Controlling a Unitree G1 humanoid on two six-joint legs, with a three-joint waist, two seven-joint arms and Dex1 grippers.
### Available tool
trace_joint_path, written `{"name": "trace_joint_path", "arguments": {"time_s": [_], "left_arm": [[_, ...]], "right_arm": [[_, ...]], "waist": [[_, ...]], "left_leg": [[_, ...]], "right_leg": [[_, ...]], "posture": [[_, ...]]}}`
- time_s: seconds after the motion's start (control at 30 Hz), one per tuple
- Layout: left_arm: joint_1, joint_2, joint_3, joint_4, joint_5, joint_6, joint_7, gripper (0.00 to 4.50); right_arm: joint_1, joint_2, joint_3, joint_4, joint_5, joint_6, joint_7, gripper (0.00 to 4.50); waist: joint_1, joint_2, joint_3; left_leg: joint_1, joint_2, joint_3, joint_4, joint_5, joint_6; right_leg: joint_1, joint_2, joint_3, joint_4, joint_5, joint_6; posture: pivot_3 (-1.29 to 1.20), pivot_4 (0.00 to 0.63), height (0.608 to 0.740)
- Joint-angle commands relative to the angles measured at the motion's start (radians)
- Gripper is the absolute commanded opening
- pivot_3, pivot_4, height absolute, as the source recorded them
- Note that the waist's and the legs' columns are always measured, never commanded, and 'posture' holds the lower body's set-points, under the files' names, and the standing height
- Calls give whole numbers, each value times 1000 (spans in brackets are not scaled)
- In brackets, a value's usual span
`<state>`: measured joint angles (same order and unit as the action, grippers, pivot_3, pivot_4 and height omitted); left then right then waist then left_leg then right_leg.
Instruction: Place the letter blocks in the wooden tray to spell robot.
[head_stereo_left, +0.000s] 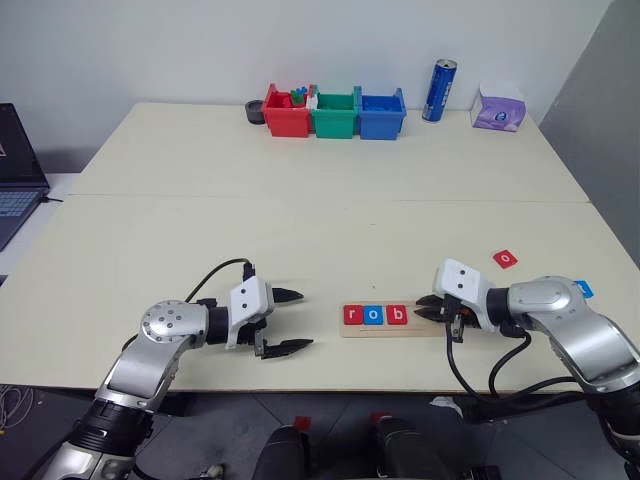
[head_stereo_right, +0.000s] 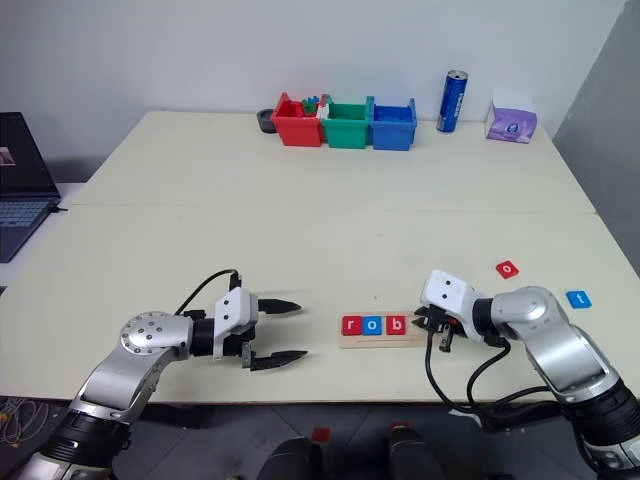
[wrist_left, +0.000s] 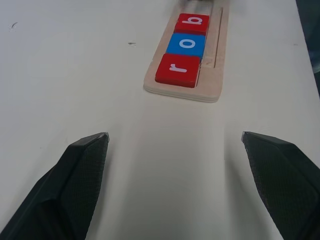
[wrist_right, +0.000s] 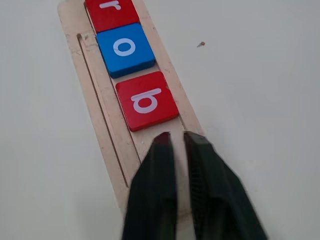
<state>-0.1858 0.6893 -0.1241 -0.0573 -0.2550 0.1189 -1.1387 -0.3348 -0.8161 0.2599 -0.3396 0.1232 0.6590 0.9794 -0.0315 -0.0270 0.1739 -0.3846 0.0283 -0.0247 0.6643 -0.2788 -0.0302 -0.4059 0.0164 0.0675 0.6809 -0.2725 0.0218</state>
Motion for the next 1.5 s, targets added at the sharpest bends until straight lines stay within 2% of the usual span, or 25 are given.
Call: {"name": "trace_joint_path", "arguments": {"time_s": [0.03, 0.6, 1.23, 1.3, 1.43, 1.5], "left_arm": [[-16, -5, -1, -2, 5, -29, -4, 4500], [3, -15, -5, -25, 4, -25, 15, 4500], [5, -24, -9, 3, 12, -53, 13, 4500], [5, -26, -10, 7, 14, -58, 13, 4500], [7, -32, -11, 9, 19, -64, 18, 4500], [12, -35, -8, 5, 16, -62, 24, 4500]], "right_arm": [[-32, -15, 22, 9, -29, -28, 10, 48], [-84, 20, 86, 41, -45, -42, 43, 48], [-97, 60, 93, 32, -46, -16, 38, 48], [-97, 46, 83, 35, -49, -26, 43, 48], [-80, 11, -61, -4, 48, 18, 52, 48], [-61, 15, -167, -6, 88, 47, 12, 580]], "waist": [[0, 0, 0], [0, 0, 0], [0, 0, 0], [0, 0, 0], [0, 0, 0], [1, 0, 0]], "left_leg": [[0, 0, 0, 0, 0, 0], [0, 0, 0, 0, 0, 0], [0, 0, 0, 0, 0, 0], [0, 0, 0, 0, 0, 0], [0, 0, 0, 0, 0, 0], [0, 0, -1, 0, 0, 0]], "right_leg": [[0, 0, 0, 0, 0, 0], [0, 0, 0, 0, 1, -2], [0, 0, -1, 0, 1, -3], [0, 0, -1, 0, 1, -2], [0, 0, 0, 0, 1, -2], [0, 0, 0, 0, 1, -3]], "posture": [[0, 150, 740], [0, 150, 740], [0, 150, 740], [0, 150, 740], [0, 150, 740], [0, 150, 740]]}}
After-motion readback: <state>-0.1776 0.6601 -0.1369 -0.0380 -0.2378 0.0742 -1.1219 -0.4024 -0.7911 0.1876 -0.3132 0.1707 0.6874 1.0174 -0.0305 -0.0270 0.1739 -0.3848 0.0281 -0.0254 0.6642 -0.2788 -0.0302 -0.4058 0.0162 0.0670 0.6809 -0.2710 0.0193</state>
